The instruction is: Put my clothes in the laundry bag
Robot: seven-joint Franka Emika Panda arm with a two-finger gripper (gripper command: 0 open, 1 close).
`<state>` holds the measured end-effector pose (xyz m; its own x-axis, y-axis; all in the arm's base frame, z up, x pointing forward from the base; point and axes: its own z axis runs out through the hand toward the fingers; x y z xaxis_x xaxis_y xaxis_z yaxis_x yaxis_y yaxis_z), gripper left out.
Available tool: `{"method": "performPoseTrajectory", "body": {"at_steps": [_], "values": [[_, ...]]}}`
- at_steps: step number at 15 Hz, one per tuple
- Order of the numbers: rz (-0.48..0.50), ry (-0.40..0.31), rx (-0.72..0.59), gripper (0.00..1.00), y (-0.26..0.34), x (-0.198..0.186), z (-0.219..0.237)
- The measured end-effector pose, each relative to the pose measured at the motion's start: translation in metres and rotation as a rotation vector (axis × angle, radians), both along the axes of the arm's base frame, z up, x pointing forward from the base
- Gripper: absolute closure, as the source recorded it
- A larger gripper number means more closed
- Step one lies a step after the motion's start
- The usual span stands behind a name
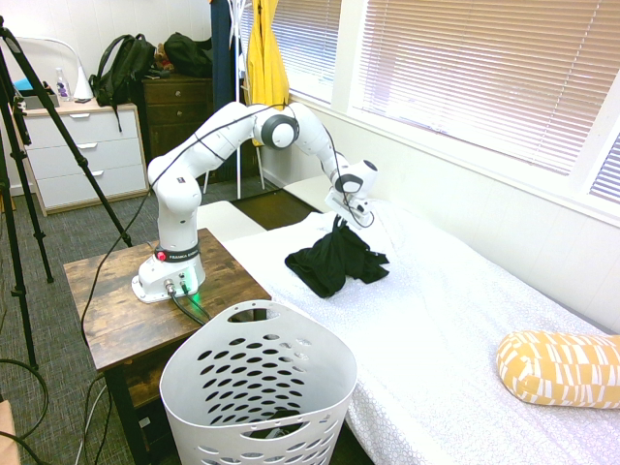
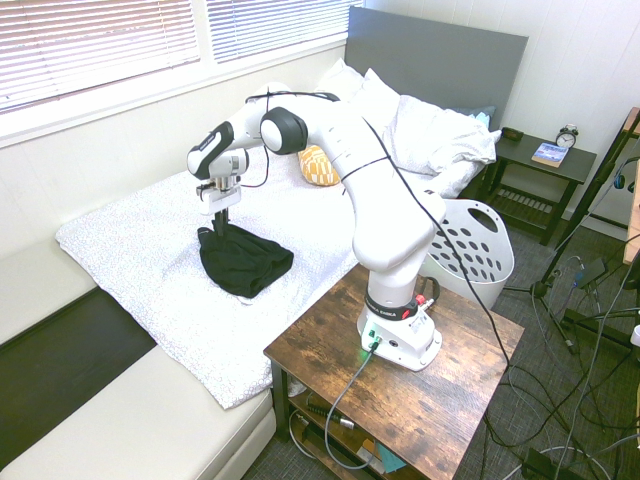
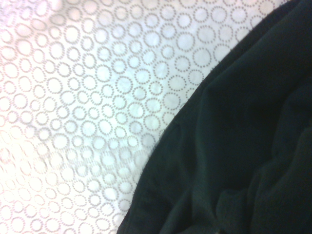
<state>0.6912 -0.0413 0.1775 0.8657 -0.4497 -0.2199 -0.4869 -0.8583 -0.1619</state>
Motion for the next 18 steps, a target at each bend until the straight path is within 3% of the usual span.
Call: {"method": "performPoseTrajectory", "body": {"at_steps": [9,15,18], "values": [[-0.005,-0.081,0.033,1.00,0.010,0.002,0.179],[-0.024,-0.130,0.032,1.00,-0.031,-0.007,0.301],[-0.058,-0.112,0.033,1.00,-0.067,-0.038,0.355]]}}
